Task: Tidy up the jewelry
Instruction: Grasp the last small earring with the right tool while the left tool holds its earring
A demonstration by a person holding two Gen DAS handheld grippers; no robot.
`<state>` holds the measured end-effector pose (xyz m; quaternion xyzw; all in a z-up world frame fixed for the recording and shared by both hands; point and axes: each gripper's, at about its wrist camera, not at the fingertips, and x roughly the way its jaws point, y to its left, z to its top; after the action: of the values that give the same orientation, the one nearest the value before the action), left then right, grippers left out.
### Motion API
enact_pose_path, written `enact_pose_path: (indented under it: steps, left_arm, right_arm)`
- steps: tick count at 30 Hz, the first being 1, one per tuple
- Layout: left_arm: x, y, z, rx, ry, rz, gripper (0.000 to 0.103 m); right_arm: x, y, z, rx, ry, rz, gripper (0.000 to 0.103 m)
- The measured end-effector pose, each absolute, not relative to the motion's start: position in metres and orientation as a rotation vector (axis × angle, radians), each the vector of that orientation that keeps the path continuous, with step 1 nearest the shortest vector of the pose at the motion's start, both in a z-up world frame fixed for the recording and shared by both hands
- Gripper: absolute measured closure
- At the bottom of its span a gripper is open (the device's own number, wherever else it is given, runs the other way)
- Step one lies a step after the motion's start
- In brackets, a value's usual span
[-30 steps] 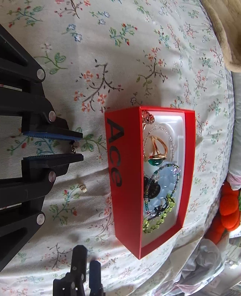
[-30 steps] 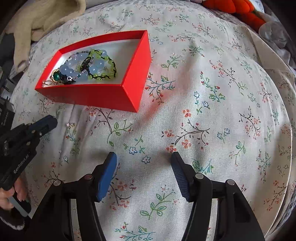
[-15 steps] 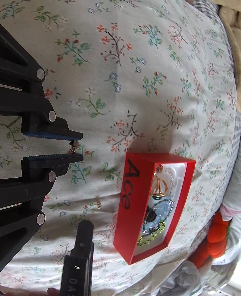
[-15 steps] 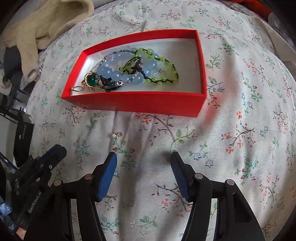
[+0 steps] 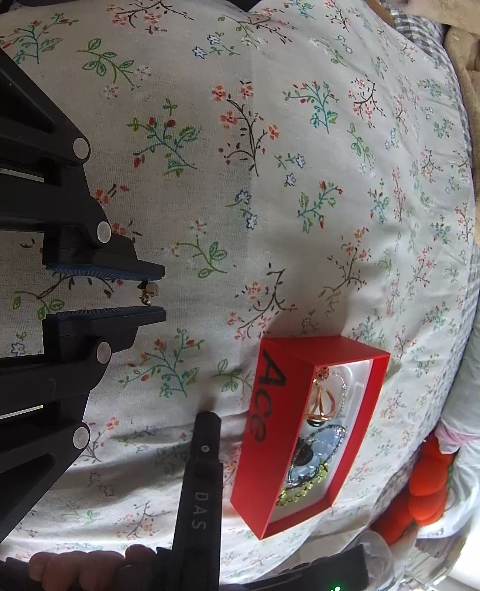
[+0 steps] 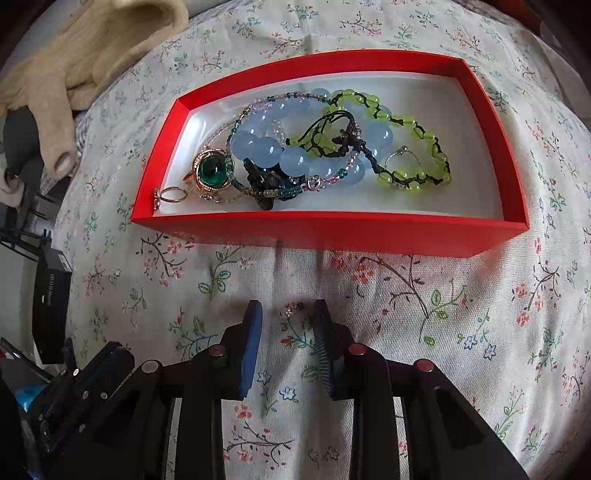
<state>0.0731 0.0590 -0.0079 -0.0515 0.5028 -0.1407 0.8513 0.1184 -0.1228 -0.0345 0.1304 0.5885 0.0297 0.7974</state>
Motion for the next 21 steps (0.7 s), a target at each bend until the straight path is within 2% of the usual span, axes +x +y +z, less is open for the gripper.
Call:
enact_pose_path:
  steps: [7,8,21]
  left_arm:
    - [0.073,0.058,-0.009,-0.098,1.064,-0.292,0.094]
    - [0.073,0.058,-0.009,-0.101,1.067,-0.292,0.094]
    - [0.074,0.057,-0.005,-0.112,1.057,-0.293,0.094]
  right_arm:
    - [0.123,-0.119,-0.036,0.228,1.265,0.039,0.091]
    - [0.124,-0.119,-0.036,0.223,1.266,0.039,0.096]
    - [0.122,-0.13,-0.02,0.251,1.269,0.091,0.097]
